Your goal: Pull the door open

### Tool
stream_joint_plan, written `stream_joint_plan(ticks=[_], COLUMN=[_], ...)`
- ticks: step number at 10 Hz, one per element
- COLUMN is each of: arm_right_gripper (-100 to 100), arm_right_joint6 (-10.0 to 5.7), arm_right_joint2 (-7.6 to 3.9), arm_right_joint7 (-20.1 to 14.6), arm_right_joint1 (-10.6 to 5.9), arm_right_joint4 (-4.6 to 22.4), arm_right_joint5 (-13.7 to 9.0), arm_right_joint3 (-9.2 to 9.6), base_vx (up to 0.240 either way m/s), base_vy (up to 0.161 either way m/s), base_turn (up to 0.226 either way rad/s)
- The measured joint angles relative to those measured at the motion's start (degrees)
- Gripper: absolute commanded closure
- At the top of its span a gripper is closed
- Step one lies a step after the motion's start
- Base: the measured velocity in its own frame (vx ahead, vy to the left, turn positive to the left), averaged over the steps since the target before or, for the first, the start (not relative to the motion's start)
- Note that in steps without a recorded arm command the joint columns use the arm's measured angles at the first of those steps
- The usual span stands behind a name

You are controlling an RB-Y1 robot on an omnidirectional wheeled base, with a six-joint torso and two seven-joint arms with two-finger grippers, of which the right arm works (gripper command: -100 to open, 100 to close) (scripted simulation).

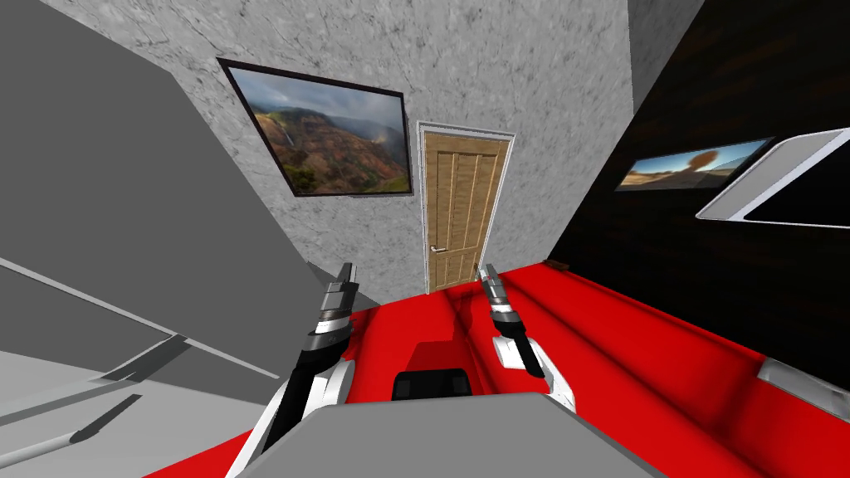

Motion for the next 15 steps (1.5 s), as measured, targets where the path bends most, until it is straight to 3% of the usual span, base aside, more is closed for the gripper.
stream_joint_plan(ticks=[7, 15], arm_right_gripper=[-100, -100], arm_right_joint6=[-1.42, -3.14], arm_right_joint2=[-0.86, -1.47], arm_right_joint7=[-1.09, -2.24], arm_right_joint1=[-4.29, -8.09], arm_right_joint4=[10.46, 21.08], arm_right_joint5=[-0.27, -0.48], arm_right_joint3=[-0.97, -1.82], base_vx=[0.07, 0.066], base_vy=[-0.004, -0.006], base_turn=[0.065, 0.057])
